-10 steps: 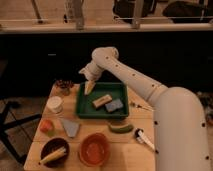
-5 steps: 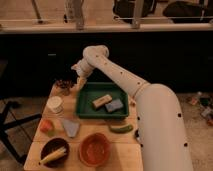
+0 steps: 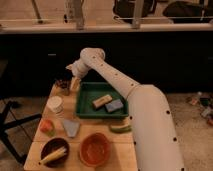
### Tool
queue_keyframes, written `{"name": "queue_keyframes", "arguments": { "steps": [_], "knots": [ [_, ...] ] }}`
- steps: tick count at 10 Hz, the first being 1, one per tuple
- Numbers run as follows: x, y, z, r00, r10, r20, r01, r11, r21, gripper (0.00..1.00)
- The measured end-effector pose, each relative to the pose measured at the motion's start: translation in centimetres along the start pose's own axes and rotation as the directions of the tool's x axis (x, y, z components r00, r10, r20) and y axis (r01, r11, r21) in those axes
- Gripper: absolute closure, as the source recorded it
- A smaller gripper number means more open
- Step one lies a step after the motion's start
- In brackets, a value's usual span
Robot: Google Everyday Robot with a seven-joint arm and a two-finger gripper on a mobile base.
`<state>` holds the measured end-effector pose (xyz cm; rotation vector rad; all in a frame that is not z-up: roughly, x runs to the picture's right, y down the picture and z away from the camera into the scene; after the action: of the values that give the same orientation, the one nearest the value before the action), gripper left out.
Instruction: Place grapes in paper cup
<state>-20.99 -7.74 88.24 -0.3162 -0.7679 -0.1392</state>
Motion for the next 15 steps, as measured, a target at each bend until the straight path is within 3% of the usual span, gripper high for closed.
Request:
{"name": "queue_keyframes", "arguments": {
  "steps": [1,3,7,15],
  "knots": [
    [-0.2,-0.3,0.8,1.0,0.001,0.029,-0.001,1.0,-0.002,0.2],
    [-0.7,-0.6,2.4,0.999,-0.007,0.043,0.008,1.0,-0.025,0.2],
    [0.1,-0.9,4.2,1.0,-0.017,0.024,0.019,0.996,-0.085,0.2],
    [2.2,-0.1,6.8,0.998,-0.041,-0.054,0.031,0.983,-0.182,0.2]
  ]
}}
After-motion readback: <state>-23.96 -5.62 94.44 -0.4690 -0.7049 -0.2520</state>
